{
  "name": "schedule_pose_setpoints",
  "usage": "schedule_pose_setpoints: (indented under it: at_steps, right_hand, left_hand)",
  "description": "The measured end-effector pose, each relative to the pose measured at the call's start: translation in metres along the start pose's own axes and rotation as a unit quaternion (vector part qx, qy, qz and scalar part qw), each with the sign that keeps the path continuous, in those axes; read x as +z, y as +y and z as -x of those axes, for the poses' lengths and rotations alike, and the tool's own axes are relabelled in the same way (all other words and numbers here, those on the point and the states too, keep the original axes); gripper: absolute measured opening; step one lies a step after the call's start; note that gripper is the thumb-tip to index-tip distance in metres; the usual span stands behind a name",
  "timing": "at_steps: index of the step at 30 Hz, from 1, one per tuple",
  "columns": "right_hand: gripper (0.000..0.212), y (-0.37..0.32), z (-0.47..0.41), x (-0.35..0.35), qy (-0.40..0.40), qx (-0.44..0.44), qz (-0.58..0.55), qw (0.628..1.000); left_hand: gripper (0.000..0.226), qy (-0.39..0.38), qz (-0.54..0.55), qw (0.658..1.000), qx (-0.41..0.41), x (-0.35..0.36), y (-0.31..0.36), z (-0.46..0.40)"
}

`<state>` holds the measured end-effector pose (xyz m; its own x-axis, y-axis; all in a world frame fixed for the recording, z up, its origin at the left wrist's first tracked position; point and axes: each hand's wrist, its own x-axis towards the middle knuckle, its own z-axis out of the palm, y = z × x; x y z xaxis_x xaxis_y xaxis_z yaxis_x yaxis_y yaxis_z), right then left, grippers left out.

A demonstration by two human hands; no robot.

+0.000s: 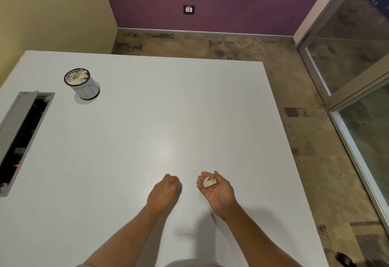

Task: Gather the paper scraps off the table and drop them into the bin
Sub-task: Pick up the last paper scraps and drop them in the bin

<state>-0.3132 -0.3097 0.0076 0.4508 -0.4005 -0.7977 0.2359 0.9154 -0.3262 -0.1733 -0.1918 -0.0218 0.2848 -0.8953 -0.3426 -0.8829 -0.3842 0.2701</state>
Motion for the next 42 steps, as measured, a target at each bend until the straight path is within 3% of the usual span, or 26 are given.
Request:
schedule_pose_setpoints:
  at_steps: [1, 3, 6, 9, 12, 14, 17, 20, 25, 30, 35, 39, 42]
  right_hand:
    - [0.036, 0.001, 0.0, -0.001, -0.004, 0.0, 0.001, 1.0]
    - [0.037, 0.005, 0.0, -0.003, -0.009, 0.001, 0.007, 1.0]
    - [0.037, 0.011, -0.002, -0.005, -0.015, 0.003, 0.006, 1.0]
    - [0.038, 0.018, -0.005, -0.008, -0.02, 0.007, 0.004, 1.0]
    - [0.038, 0.024, -0.008, -0.01, -0.02, 0.009, 0.011, 1.0]
    - [0.037, 0.029, -0.009, -0.011, -0.011, 0.008, 0.025, 1.0]
    - [0.038, 0.036, -0.009, -0.011, -0.02, 0.012, 0.047, 0.999]
    - [0.034, 0.041, -0.005, -0.01, -0.04, 0.016, 0.022, 0.999]
    - [0.027, 0.04, -0.001, -0.012, -0.027, 0.002, -0.003, 1.0]
    - [0.015, 0.036, -0.003, -0.022, -0.032, -0.006, 0.012, 0.999]
    - [0.028, 0.032, -0.003, -0.032, -0.062, 0.024, -0.028, 0.997]
    - [0.025, 0.027, -0.003, -0.033, -0.063, 0.041, -0.071, 0.995]
    - [0.035, 0.024, -0.002, -0.03, -0.072, 0.041, -0.053, 0.995]
  left_hand:
    - [0.006, -0.002, 0.026, 1.0, 0.005, -0.004, 0.002, 0.003]
    - [0.016, 0.025, 0.029, 0.999, 0.007, -0.004, 0.004, 0.003]
    - [0.022, 0.044, 0.139, 0.984, -0.1, 0.0, 0.001, -0.001]
    - [0.028, 0.068, 0.29, 0.937, -0.181, -0.004, -0.002, -0.005]
    - [0.027, 0.104, 0.409, 0.883, -0.206, -0.012, 0.005, -0.001]
    - [0.024, 0.118, 0.471, 0.848, -0.212, -0.018, 0.014, 0.002]
    - [0.023, 0.119, 0.528, 0.824, -0.165, -0.022, 0.033, 0.01]
    - [0.027, 0.118, 0.515, 0.841, -0.113, -0.02, 0.051, 0.017]
    - [0.036, 0.147, 0.389, 0.909, 0.024, -0.015, 0.068, 0.025]
    - [0.026, 0.174, 0.318, 0.924, 0.122, -0.013, 0.067, 0.025]
    - [0.033, 0.171, 0.316, 0.927, 0.109, 0.003, 0.061, 0.03]
    - [0.022, 0.208, 0.383, 0.898, 0.063, 0.002, 0.06, 0.026]
    - [0.018, 0.234, 0.441, 0.866, -0.013, -0.001, 0.063, 0.021]
